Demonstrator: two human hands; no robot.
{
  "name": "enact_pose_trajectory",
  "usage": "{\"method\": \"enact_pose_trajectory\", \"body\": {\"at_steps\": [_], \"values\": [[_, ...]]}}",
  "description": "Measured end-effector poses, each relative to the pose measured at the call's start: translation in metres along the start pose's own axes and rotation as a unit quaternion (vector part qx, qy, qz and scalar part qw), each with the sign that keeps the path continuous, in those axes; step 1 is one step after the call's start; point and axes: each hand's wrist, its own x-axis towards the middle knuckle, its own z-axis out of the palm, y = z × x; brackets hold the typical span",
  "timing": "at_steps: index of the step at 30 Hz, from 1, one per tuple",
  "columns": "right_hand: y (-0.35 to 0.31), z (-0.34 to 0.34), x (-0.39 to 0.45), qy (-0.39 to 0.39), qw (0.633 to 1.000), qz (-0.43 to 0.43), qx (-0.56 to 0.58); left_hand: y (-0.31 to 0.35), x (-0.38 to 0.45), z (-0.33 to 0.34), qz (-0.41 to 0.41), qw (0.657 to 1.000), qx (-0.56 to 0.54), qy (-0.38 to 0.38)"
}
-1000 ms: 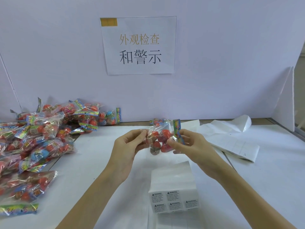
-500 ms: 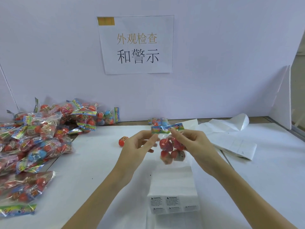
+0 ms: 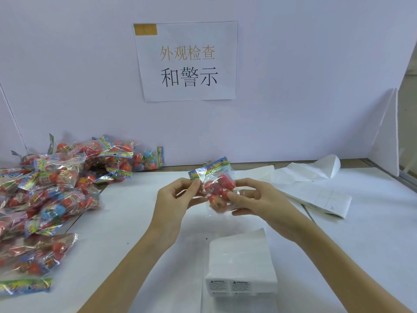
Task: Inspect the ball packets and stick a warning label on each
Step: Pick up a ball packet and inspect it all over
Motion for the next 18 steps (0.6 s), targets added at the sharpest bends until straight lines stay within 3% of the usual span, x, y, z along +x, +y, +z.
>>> {"method": "enact_pose_trajectory", "body": {"at_steps": [3,6,11,14,18], "values": [[-0.0025,-0.0002,0.0011,0.051,0.998,0.003,0.032,0.0031,0.0021,-0.0031,-0.035,0.997,-0.027,-0.055],[-0.005,-0.0037,-0.0012,0.052,0.998,-0.017,-0.005,0.0021,0.0015,-0.0012,-0.055,0.995,-0.011,-0.084],[-0.002,0.0017,-0.0022,0.017,0.995,-0.035,-0.093,-0.0038,-0.0017,0.0047,-0.047,0.998,0.045,-0.023],[-0.0004,0.0052,-0.0006,0.055,0.991,-0.041,-0.111,-0.0054,-0.0012,0.0026,-0.025,0.998,0.065,0.004],[0.0025,0.0037,0.0007,0.117,0.987,-0.055,-0.093,-0.0021,-0.0003,-0.0012,-0.023,0.999,0.04,-0.029]]}}
